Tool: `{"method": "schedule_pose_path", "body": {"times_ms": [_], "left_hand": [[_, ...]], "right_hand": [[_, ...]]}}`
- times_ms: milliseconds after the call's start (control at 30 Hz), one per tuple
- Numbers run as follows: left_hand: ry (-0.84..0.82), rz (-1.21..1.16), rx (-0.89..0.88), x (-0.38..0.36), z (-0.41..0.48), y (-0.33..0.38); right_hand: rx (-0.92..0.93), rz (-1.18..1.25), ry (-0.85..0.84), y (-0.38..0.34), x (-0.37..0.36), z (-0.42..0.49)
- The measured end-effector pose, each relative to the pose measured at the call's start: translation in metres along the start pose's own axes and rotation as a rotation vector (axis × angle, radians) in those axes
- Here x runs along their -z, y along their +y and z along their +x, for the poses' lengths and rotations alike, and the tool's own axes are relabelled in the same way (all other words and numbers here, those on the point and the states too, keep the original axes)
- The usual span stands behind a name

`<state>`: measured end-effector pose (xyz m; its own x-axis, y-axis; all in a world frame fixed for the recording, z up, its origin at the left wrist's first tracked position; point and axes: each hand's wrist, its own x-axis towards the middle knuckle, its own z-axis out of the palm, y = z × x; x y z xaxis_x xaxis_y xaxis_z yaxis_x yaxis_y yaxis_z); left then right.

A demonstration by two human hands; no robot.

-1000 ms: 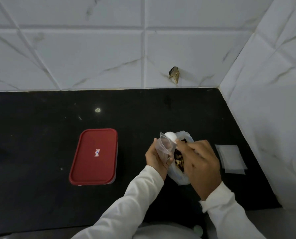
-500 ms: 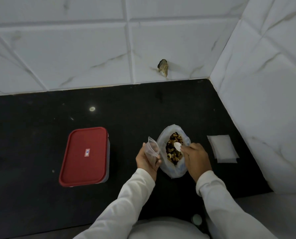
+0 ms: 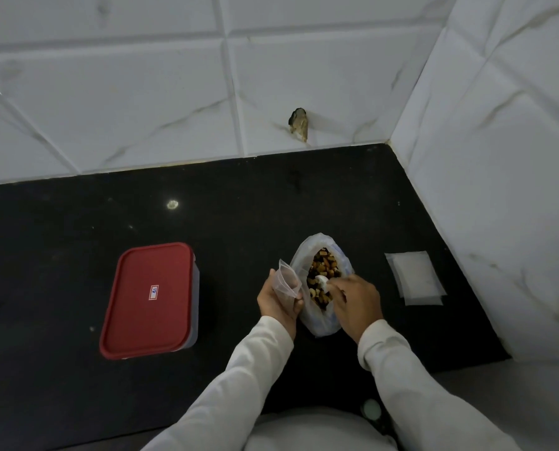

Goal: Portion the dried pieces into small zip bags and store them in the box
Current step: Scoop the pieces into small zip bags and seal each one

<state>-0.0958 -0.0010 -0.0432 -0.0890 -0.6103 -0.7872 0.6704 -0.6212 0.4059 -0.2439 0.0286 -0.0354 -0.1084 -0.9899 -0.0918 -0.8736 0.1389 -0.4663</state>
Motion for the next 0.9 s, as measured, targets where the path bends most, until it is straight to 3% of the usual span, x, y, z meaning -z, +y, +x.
{"method": "schedule_pose_path", "body": {"times_ms": [267,367,667,900], "left_hand": [[-0.057,-0.041,-0.028,0.001,-0.001,0.000],[-0.052,-0.051,-0.031,0.000,-0.001,0.001],[-0.020,-0.038,-0.009,0.000,-0.007,0.006],[-0.058,0.015,-0.030,0.007,-0.009,0.011]], "right_hand": [[-0.048,0.124,-0.009,0.003,0.001,0.000],[-0.075,0.216,-0.086,0.002,0.005,0.000],[-0.373,0.467,-0.254,0.000,0.013,0.010],[-0.482,0.652,-0.207,0.007,0.021,0.006]]}}
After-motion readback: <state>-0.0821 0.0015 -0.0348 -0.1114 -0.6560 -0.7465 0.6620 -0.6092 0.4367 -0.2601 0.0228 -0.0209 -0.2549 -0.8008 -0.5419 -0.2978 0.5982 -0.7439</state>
